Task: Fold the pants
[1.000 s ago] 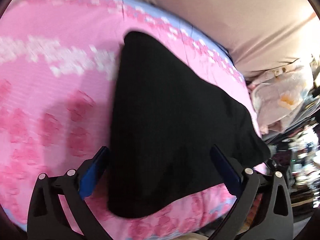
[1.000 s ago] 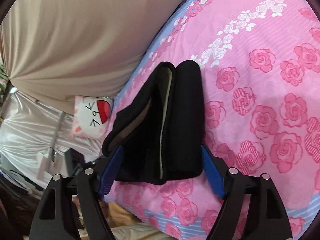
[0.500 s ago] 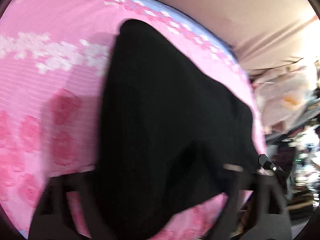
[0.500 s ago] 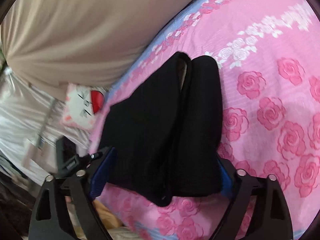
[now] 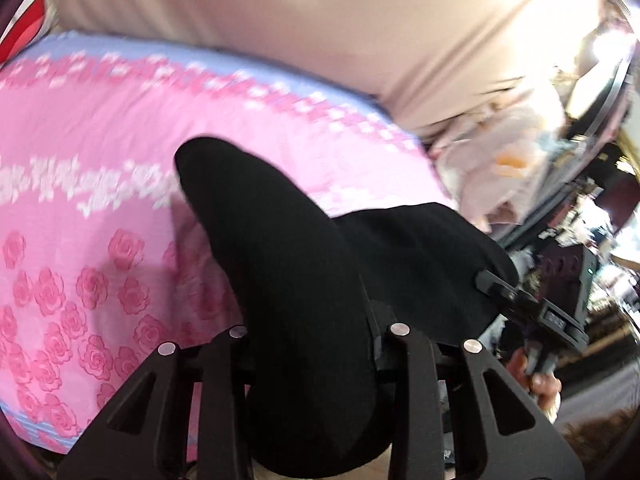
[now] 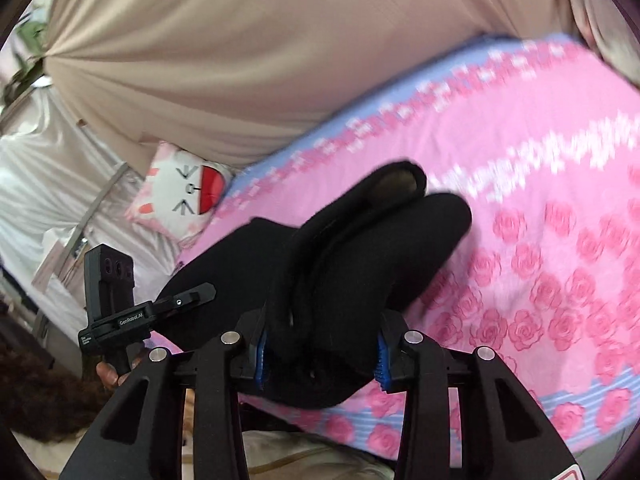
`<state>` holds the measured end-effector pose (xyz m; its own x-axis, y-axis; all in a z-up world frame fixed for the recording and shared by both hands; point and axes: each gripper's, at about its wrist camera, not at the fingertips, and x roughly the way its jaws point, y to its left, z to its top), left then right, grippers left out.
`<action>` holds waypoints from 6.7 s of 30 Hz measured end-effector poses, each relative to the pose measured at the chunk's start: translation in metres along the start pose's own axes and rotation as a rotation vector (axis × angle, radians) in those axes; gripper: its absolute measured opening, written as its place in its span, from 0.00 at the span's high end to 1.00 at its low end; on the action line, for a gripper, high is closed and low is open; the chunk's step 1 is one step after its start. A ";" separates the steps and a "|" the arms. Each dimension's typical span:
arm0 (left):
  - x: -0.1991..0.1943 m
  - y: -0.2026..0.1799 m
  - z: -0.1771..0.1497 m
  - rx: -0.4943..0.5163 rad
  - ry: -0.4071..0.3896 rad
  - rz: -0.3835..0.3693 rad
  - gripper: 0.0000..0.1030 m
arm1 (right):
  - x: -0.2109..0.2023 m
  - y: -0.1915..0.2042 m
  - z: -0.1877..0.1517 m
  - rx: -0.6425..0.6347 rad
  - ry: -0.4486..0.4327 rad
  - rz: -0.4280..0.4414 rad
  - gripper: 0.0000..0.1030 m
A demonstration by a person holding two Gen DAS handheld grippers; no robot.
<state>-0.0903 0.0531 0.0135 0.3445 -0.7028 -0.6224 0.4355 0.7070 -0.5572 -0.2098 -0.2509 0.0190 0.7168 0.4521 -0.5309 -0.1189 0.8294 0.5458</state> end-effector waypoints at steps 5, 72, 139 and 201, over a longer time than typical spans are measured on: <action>-0.043 -0.023 0.027 0.083 -0.102 -0.069 0.71 | -0.039 0.051 0.034 -0.150 -0.142 0.020 0.64; 0.187 0.110 0.245 0.053 -0.139 0.665 0.06 | 0.283 -0.093 0.249 -0.116 0.011 -0.142 0.85; 0.086 -0.008 0.076 0.191 -0.242 0.822 0.05 | 0.169 0.000 0.070 -0.236 -0.111 -0.463 0.72; 0.090 0.003 0.077 0.162 -0.186 0.759 0.05 | 0.177 0.026 0.071 -0.248 -0.128 -0.494 0.55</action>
<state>0.0063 -0.0145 -0.0021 0.7221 -0.0454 -0.6903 0.1365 0.9876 0.0779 -0.0370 -0.1725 -0.0150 0.8038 -0.0403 -0.5935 0.1053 0.9916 0.0754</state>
